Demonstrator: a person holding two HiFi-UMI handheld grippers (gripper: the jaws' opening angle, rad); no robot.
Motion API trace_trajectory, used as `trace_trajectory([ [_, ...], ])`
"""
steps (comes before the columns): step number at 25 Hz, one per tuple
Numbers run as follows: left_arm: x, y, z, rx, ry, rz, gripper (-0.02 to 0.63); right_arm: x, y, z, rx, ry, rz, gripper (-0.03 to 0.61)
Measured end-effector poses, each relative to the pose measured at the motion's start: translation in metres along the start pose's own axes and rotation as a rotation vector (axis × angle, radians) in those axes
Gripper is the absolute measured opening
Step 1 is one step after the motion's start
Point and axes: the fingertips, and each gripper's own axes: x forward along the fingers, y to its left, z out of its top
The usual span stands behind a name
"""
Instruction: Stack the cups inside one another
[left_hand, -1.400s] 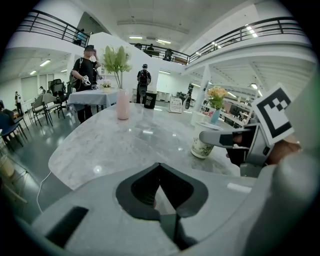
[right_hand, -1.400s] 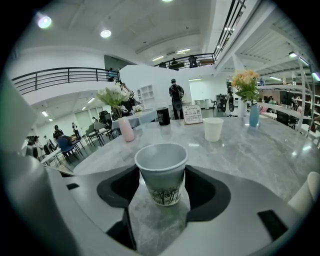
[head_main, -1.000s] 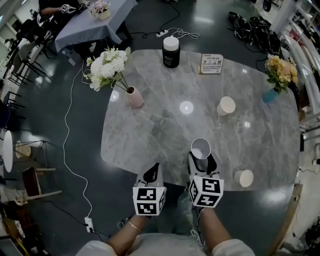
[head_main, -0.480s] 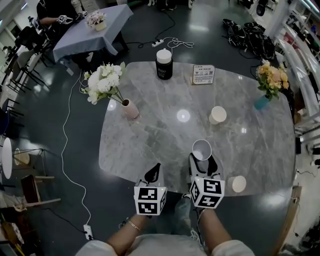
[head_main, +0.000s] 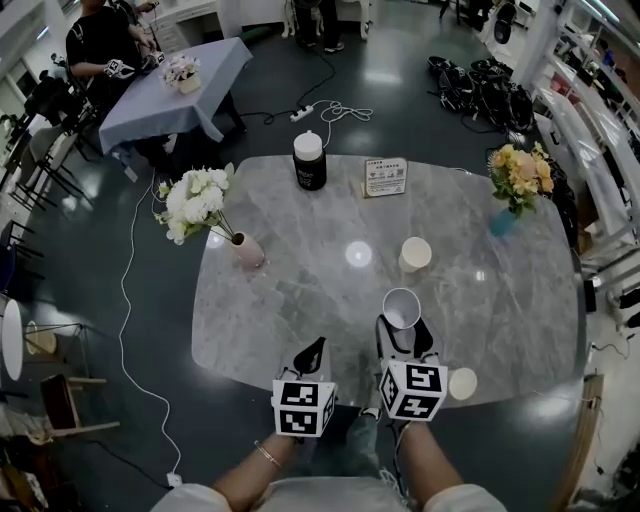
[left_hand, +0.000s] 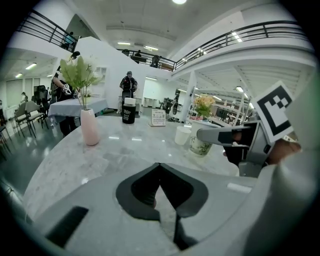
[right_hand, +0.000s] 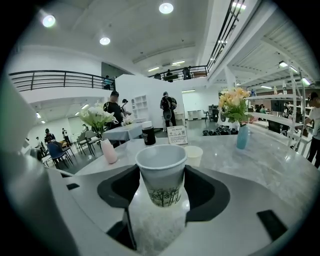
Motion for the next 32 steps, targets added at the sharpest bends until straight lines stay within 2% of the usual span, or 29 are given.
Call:
trace_trajectory([
  [9,0.032,-0.014,0.038,0.036,-0.024,-0.031,-0.003,0.019,-0.035,0.034,0.013,-0.053,-0.032,0.258],
  [18,0.066,-0.022,0.068,0.037,-0.054,-0.05,-0.003,0.045,-0.063,0.058,0.034,-0.094,-0.052,0.258],
  [32,0.104,-0.027,0.072,0.033,-0.053,-0.054,-0.003,0.081,-0.083,0.074,0.043,-0.154,-0.039,0.258],
])
